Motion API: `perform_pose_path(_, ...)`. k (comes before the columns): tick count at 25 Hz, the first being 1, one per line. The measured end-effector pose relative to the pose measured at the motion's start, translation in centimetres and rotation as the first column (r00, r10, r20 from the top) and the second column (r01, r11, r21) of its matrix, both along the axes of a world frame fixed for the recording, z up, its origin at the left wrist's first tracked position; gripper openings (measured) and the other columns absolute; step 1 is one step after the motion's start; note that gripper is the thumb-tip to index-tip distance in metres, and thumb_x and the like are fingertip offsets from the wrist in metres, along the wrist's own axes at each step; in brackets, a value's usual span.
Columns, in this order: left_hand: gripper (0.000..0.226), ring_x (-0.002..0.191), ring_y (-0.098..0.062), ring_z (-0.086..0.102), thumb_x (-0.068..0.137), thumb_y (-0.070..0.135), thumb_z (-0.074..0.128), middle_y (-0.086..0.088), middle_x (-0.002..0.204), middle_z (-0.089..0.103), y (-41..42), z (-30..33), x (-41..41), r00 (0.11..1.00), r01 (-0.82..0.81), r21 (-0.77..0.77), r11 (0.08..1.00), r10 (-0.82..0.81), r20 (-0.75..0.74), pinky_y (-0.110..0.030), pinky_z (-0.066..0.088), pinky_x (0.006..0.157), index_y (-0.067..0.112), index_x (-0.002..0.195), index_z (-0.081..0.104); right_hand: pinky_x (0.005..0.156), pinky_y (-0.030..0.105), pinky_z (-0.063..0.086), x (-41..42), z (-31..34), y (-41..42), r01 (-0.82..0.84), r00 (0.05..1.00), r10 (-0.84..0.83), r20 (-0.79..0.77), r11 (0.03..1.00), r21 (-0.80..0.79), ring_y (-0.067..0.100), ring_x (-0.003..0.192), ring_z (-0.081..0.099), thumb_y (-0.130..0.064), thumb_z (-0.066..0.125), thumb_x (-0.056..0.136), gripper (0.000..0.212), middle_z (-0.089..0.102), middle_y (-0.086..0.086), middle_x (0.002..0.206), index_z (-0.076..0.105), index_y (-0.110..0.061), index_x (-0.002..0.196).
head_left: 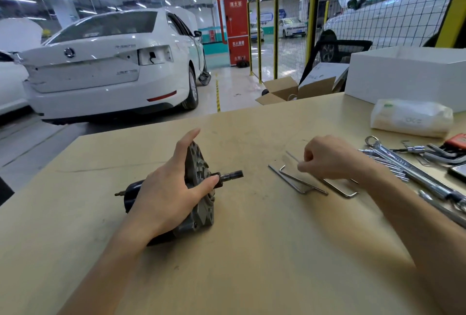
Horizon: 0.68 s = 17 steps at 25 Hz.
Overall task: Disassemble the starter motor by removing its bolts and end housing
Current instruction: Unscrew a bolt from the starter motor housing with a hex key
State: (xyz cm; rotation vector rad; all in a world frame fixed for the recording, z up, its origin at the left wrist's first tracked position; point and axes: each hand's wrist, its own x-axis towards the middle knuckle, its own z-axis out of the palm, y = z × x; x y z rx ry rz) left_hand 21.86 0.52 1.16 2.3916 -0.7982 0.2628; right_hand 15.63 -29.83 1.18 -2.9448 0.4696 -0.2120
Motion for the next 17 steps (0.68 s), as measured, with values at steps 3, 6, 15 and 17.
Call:
perform_pose_path(3, 0.098, 0.079, -0.016, 0.051, 0.076, 0.059, 0.073, 0.021, 0.088, 0.048, 0.2, 0.1, 0.2, 1.000, 0.003, -0.012, 1.000, -0.003, -0.019, -0.034, 0.037, 0.074, 0.064, 0.140, -0.001, 0.052, 0.028, 0.037, -0.6, 1.3, -0.3, -0.010, 0.996, -0.008, 0.089, 0.980, 0.199, 0.012, 0.060, 0.056, -0.033, 0.061, 0.088, 0.025, 0.065, -0.002, 0.067, 0.065, -0.015, 0.073)
perform_pose_path(6, 0.120, 0.108, -0.020, 0.059, 0.059, 0.067, 0.083, 0.012, 0.116, 0.057, 0.9, 0.5, 0.5, 0.986, 0.077, -0.024, 0.997, -0.079, -0.150, -0.036, 0.043, 0.091, 0.071, 0.140, -0.005, 0.054, 0.022, 0.041, -1.0, 1.4, 2.2, -0.243, 0.969, 0.190, 0.161, 0.861, 0.447, 0.005, 0.050, 0.053, -0.024, 0.051, 0.099, 0.016, 0.070, -0.005, 0.071, 0.057, -0.015, 0.086)
perform_pose_path(15, 0.118, 0.132, -0.017, 0.051, 0.064, 0.057, 0.086, 0.018, 0.126, 0.048, 1.4, 0.0, 1.9, 0.970, 0.152, -0.072, 0.986, -0.163, -0.179, -0.031, 0.038, 0.101, 0.076, 0.136, -0.005, 0.060, 0.038, 0.044, -1.9, 1.8, 5.8, -0.542, 0.827, 0.441, 0.349, 0.790, 0.287, 0.022, 0.057, 0.054, -0.027, 0.057, 0.097, 0.016, 0.060, -0.012, 0.064, 0.072, -0.026, 0.091)
perform_pose_path(17, 0.118, 0.134, -0.018, 0.050, 0.067, 0.052, 0.087, 0.015, 0.128, 0.048, 1.5, -0.1, 2.1, 0.972, 0.151, -0.067, 0.986, -0.160, -0.171, -0.033, 0.038, 0.104, 0.076, 0.136, -0.006, 0.059, 0.033, 0.043, -1.6, 1.4, 6.1, -0.537, 0.826, 0.428, 0.367, 0.795, 0.282, 0.020, 0.055, 0.051, -0.026, 0.057, 0.098, 0.017, 0.060, -0.011, 0.064, 0.072, -0.022, 0.092)
